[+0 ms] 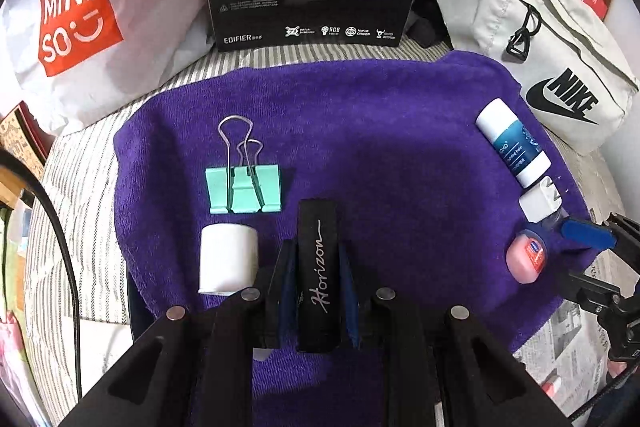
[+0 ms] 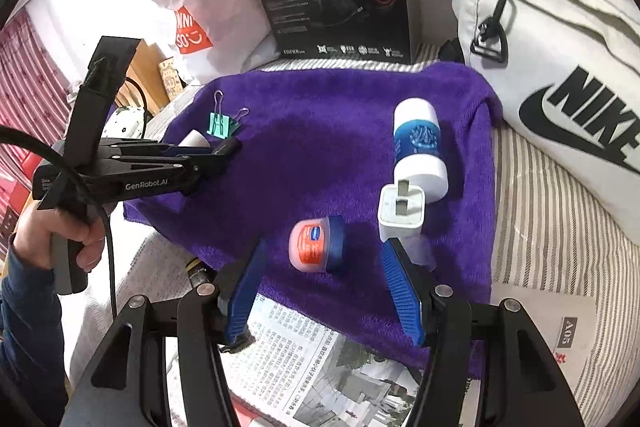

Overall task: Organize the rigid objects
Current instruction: 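Lower the Horizon case onto the towel beside the tape roll and open the left gripper, then grasp the black-and-gold Grand Reserve tube with the left gripper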

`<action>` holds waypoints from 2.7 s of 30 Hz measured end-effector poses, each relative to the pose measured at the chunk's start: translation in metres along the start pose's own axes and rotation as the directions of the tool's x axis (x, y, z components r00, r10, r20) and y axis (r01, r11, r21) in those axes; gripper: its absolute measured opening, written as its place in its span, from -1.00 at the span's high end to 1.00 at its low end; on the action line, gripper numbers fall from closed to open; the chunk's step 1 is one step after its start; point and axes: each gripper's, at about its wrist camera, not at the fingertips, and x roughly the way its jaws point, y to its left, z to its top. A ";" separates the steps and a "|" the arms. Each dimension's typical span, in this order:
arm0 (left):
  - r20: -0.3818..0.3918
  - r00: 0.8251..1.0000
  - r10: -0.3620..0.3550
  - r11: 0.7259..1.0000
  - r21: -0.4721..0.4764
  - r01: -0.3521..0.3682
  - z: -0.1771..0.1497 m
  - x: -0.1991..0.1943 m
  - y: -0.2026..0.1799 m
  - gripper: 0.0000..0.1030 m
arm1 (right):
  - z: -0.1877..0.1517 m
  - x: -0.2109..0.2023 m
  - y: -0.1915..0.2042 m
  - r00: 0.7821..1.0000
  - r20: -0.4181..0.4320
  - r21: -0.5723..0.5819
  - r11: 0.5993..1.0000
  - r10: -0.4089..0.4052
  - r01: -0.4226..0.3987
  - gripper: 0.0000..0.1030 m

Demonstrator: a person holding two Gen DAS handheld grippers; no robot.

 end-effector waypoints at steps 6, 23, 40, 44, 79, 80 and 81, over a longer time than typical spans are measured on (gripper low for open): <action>0.006 1.000 0.026 0.999 0.029 -0.027 -0.001 0.001 -0.004 0.59 | 0.000 -0.003 -0.001 1.000 0.005 0.004 1.000 0.007 -0.007 -0.15; 0.032 0.999 -0.005 0.998 0.062 0.003 -0.010 -0.019 -0.023 0.15 | -0.018 -0.046 0.001 0.999 0.018 0.030 0.998 -0.047 0.046 -0.15; 0.063 0.997 -0.054 0.998 0.027 0.053 -0.076 -0.085 -0.043 -0.02 | -0.089 -0.056 0.059 0.996 -0.076 -0.067 0.997 -0.038 0.033 -0.18; 0.045 0.994 -0.099 0.995 -0.027 0.101 -0.086 -0.078 -0.046 -0.02 | -0.099 -0.064 0.063 0.997 -0.072 -0.038 0.999 -0.018 0.015 -0.18; -0.057 0.996 0.062 0.998 0.004 -0.062 -0.115 -0.052 -0.068 -0.11 | -0.139 -0.088 0.029 0.995 -0.075 0.082 0.995 -0.059 0.065 -0.18; -0.051 0.997 0.064 0.998 0.018 -0.063 -0.118 -0.054 -0.070 -0.11 | -0.139 -0.087 0.030 0.995 -0.077 0.077 0.995 -0.060 0.066 -0.18; -0.048 0.997 0.061 0.998 0.029 -0.060 -0.120 -0.055 -0.071 -0.11 | -0.139 -0.087 0.032 0.995 -0.078 0.072 0.995 -0.062 0.067 -0.18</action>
